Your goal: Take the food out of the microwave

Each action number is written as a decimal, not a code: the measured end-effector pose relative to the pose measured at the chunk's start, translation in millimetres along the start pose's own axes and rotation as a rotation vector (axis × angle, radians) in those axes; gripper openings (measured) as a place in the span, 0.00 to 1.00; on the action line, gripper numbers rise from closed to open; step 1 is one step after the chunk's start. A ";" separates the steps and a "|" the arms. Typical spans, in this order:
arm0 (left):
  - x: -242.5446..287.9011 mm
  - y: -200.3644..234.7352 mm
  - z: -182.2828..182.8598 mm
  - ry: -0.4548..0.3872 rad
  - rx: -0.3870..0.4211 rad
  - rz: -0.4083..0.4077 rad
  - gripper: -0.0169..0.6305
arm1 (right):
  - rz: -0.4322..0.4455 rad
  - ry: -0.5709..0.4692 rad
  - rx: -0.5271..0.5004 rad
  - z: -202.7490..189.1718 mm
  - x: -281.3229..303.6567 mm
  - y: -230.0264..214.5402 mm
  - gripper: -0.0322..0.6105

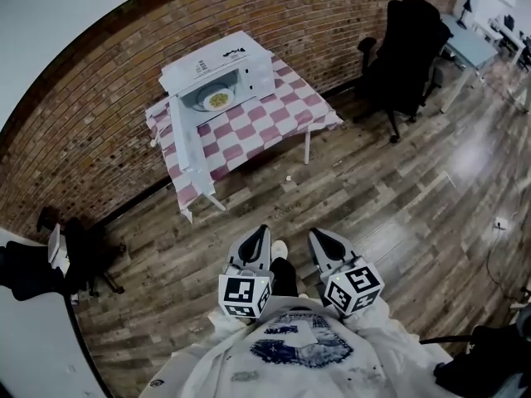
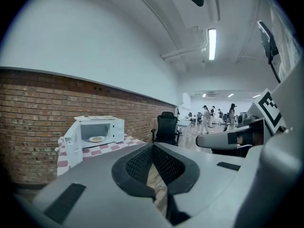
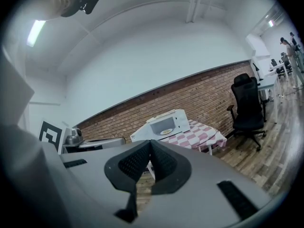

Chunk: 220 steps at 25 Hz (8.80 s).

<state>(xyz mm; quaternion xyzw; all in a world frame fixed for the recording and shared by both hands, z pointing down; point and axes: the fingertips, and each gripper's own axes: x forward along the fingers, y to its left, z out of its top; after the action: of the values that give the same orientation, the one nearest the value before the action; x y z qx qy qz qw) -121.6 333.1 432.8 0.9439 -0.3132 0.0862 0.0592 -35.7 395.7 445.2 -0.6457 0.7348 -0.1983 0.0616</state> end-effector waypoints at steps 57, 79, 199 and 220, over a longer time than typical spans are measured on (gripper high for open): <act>321.0 318.4 67.0 -0.002 -0.162 0.169 0.04 | 0.195 0.212 -0.050 105.2 459.7 -104.2 0.07; 404.2 374.7 62.9 0.074 -0.270 0.398 0.04 | 0.410 0.303 -0.051 137.8 565.4 -156.8 0.07; 547.1 476.7 -126.8 -0.210 -1.569 0.298 0.13 | 0.404 0.382 -0.166 153.4 624.4 -242.9 0.07; 548.5 477.1 -128.2 -0.415 -1.650 0.225 0.06 | 0.397 0.408 -0.193 152.5 613.1 -250.7 0.07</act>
<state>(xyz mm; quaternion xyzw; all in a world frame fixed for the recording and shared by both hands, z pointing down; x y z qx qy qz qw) 8.1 -344.5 695.3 0.5590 -0.3720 -0.3384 0.6592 151.7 -255.3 500.3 -0.4391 0.8594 -0.2371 -0.1117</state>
